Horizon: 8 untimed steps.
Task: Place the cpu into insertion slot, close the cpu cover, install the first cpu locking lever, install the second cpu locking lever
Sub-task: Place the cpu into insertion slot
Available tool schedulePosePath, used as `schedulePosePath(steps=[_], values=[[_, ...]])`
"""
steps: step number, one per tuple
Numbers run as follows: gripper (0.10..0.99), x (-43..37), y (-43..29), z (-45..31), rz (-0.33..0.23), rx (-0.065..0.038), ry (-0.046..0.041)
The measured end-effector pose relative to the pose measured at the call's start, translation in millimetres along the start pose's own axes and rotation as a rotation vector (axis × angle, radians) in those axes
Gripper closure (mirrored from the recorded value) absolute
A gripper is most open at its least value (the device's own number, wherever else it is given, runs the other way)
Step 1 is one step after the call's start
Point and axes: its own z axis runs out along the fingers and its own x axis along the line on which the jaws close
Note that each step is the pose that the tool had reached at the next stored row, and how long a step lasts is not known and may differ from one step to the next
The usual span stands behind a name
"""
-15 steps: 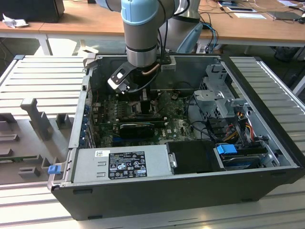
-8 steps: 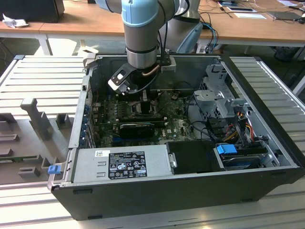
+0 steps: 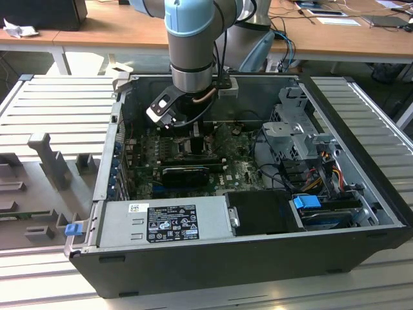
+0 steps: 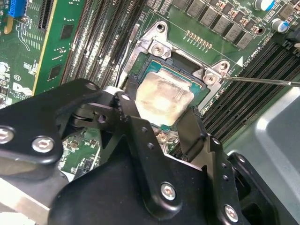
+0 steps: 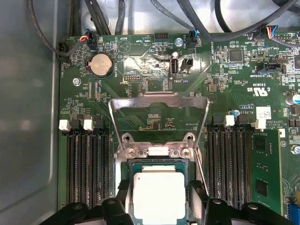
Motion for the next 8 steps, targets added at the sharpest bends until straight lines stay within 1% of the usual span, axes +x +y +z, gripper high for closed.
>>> schedulePosePath(steps=[3,8], values=[[0.478,0.1,0.1,-0.2,0.0,0.0,0.0002],[0.478,0.1,0.3,-2.9,0.0,0.0,0.0001]])
